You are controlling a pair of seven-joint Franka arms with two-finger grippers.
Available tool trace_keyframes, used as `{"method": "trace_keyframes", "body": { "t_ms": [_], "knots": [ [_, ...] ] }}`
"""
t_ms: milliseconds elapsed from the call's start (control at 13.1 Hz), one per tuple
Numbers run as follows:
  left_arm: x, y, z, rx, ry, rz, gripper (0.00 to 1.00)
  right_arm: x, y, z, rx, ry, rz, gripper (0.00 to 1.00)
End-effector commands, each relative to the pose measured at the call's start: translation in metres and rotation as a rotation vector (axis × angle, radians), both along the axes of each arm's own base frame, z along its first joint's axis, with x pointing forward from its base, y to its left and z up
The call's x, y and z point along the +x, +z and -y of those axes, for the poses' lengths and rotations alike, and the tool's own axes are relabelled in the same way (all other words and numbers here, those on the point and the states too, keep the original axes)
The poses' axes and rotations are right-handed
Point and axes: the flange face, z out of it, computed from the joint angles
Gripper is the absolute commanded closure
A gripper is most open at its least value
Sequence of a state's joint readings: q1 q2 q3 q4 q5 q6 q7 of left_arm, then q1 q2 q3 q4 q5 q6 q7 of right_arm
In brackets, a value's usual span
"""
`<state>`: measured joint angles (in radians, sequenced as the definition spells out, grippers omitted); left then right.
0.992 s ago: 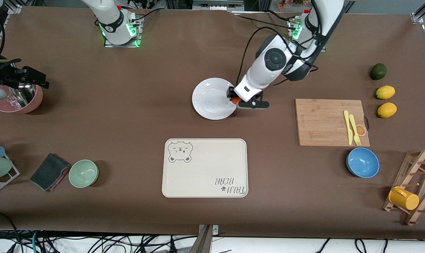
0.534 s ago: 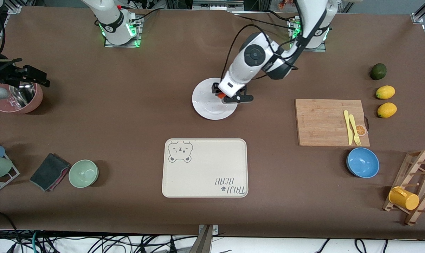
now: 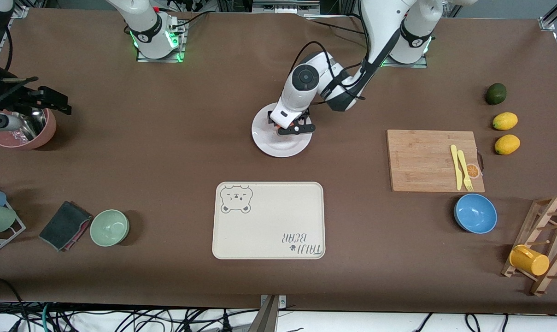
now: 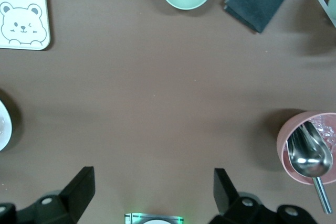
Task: Place orange and plate with both arms
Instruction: 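Release the orange with the left gripper while the right gripper reaches the plate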
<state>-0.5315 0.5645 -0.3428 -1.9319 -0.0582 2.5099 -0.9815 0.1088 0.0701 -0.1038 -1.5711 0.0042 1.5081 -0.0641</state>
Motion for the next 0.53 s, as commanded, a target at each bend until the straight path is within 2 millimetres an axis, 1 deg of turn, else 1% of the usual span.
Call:
{"method": "trace_keyframes", "body": {
  "t_ms": [0,76,153,229,305,382,458],
  "knots": [
    [0.016,-0.002,0.001,0.005,0.022,0.032,0.69,0.012,-0.007,-0.015,0.009,0.028,0.015,0.00],
    [0.018,-0.002,-0.001,0.007,0.021,0.033,0.02,0.014,-0.011,-0.033,0.002,0.047,0.017,0.00],
    [0.019,-0.003,-0.003,0.010,0.019,0.035,0.00,0.017,-0.019,-0.046,0.000,0.070,0.009,0.00],
    [0.022,-0.002,-0.005,0.011,0.024,0.039,0.00,0.020,-0.034,-0.064,-0.009,0.098,-0.025,0.00],
    [0.024,-0.003,-0.007,0.014,0.028,0.040,0.00,0.023,-0.040,-0.081,-0.013,0.128,-0.013,0.00],
    [0.027,-0.002,-0.009,0.015,0.032,0.044,0.00,0.026,-0.043,-0.092,-0.005,0.142,-0.001,0.00],
    [0.028,0.001,-0.010,0.015,0.040,0.047,0.00,0.030,-0.058,-0.109,-0.003,0.166,-0.013,0.00]
  ]
}}
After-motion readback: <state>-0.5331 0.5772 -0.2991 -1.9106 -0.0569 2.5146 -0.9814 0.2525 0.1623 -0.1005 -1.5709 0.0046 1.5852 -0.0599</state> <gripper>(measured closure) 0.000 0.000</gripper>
